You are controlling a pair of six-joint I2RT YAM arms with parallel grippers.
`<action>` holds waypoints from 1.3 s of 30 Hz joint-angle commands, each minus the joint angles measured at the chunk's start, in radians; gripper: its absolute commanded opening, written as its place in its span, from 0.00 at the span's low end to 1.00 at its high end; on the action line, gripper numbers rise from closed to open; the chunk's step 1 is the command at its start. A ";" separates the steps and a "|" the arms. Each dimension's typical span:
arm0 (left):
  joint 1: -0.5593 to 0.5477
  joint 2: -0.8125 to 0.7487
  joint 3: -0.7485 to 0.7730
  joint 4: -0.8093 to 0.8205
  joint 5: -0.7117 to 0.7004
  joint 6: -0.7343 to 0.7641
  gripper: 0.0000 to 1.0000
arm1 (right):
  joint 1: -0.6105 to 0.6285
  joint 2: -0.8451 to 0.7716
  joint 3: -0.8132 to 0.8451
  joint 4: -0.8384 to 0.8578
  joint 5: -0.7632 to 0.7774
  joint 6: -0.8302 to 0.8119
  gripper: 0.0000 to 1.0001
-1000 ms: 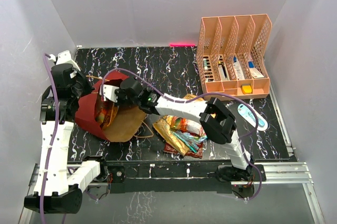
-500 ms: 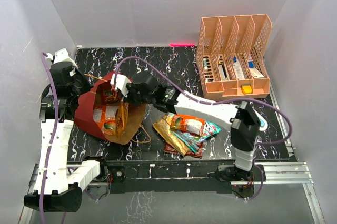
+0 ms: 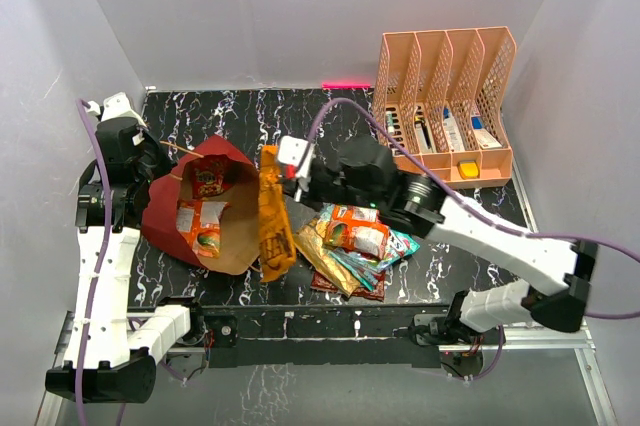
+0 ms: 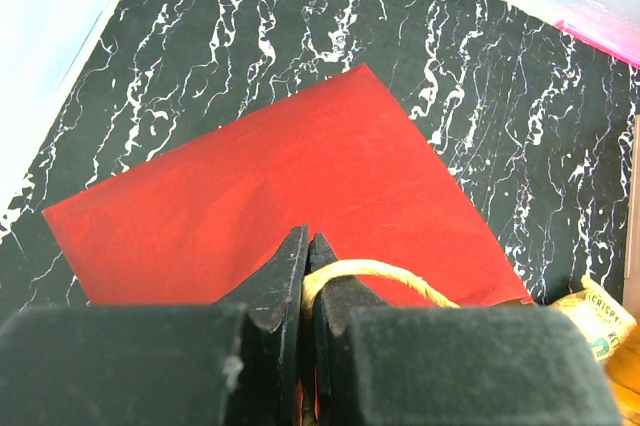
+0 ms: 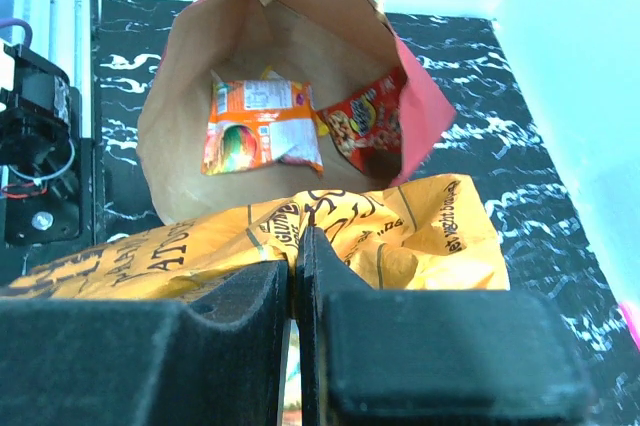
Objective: Take the snacks out of the paper bag
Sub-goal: Take out the snack from the paper bag, then place the snack at the center of the board.
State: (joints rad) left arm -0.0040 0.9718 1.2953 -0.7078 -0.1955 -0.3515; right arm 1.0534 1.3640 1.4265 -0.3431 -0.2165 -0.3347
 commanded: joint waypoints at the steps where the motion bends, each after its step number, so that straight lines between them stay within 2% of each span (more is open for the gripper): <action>1: -0.002 -0.008 -0.003 0.025 -0.009 0.004 0.00 | -0.003 -0.180 -0.092 0.014 0.142 0.020 0.07; 5: -0.001 -0.008 -0.010 0.030 -0.005 0.003 0.00 | -0.008 -0.272 -0.211 0.038 0.249 0.068 0.08; 10: -0.002 -0.011 -0.008 0.020 -0.002 0.003 0.00 | -0.064 -0.310 -0.319 0.098 0.300 0.097 0.08; 15: -0.002 -0.017 -0.002 0.012 -0.001 0.003 0.00 | -0.203 -0.295 -0.391 0.169 0.237 0.156 0.08; 20: -0.002 -0.022 -0.004 0.011 -0.001 0.003 0.00 | -0.281 -0.287 -0.475 0.280 0.172 0.186 0.08; 26: -0.002 -0.026 0.005 0.003 -0.008 0.010 0.00 | -0.309 -0.314 -0.602 0.312 0.227 0.195 0.08; 39: -0.001 -0.024 -0.009 0.022 0.021 0.002 0.00 | -0.316 -0.547 -0.929 0.396 0.417 0.244 0.08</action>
State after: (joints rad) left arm -0.0040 0.9627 1.2911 -0.7040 -0.1864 -0.3508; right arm 0.7429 0.8730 0.5564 -0.0551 0.1177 -0.1169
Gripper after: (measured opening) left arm 0.007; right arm 0.081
